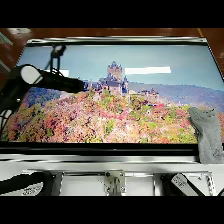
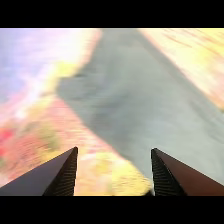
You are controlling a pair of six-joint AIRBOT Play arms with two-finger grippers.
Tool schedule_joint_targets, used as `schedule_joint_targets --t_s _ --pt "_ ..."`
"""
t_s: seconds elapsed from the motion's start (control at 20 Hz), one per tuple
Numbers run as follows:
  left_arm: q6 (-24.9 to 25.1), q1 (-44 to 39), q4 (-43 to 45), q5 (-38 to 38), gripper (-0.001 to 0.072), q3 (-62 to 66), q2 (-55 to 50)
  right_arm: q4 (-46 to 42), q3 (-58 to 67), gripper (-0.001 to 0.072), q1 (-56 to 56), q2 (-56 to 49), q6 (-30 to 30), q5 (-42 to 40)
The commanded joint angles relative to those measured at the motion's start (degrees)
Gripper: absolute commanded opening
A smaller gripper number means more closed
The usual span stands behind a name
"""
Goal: Fold the shirts.
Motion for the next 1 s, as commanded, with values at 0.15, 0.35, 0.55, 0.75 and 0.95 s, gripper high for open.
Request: schedule_joint_targets --t_s 0.15,0.35,0.55,0.75,0.95 --pt "-7.0 -6.1 13.4 -13.2 0.067 3.7 -7.1 -11.1 1.7 0.0674 35.0 -4.3 4.7 7.8" --pt "-6.2 -4.5 13.4 -13.4 0.0654 4.7 -7.0 -11.1 1.7 0.0673 43.5 -8.2 4.6 10.2" --pt "-6.2 -3.7 13.4 -13.1 0.0654 4.7 -7.1 -10.8 1.7 0.0673 48.5 -8.3 4.7 9.8" --pt "-6.2 -3.7 13.4 -12.6 0.0654 4.7 -7.9 -10.3 1.7 0.0673 49.6 -8.3 4.7 9.8" --pt "-6.2 -3.7 13.4 -12.5 0.0654 4.7 -8.4 -10.6 1.7 0.0673 49.6 -8.3 4.7 9.8"
